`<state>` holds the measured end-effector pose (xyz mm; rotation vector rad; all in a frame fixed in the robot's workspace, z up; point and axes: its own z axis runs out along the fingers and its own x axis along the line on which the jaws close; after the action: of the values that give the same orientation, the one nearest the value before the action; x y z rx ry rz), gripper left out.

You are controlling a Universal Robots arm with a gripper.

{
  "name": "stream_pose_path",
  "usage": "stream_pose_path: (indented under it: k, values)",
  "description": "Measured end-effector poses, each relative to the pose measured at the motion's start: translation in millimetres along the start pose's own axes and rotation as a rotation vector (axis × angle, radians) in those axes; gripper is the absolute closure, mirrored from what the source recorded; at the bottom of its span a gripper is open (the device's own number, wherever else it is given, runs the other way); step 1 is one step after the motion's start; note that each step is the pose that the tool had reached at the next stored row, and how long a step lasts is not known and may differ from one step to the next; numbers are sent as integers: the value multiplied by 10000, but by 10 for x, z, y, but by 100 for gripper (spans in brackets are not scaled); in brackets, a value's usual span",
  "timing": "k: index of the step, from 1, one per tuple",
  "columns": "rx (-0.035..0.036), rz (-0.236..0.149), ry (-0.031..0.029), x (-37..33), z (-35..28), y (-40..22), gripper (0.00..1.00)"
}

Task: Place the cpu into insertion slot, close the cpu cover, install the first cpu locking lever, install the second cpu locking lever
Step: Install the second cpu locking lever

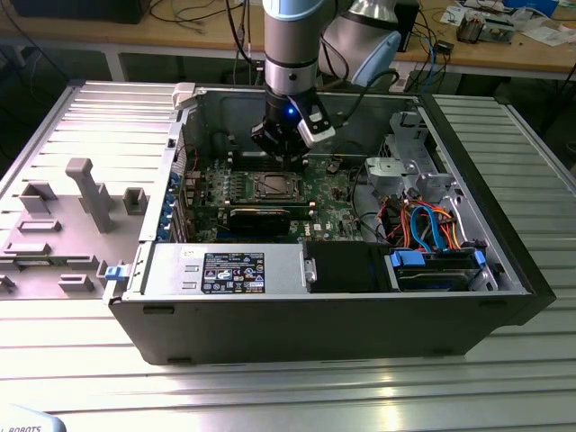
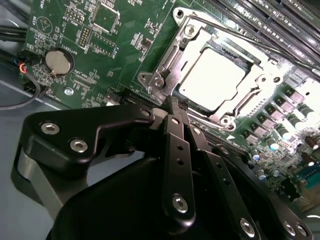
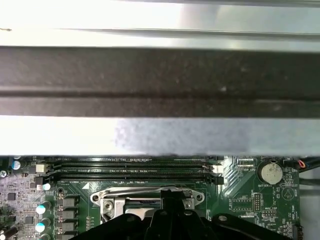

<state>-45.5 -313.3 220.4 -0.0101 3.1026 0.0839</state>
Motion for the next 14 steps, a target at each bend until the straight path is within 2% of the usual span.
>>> stream_pose_path:
  k: [8,12,14]
  values:
    - [7,-2,2,-1,-11,-6,89]
    - [5,0,0,0,-14,-80,89]
    - [6,0,0,0,-21,-95,89]
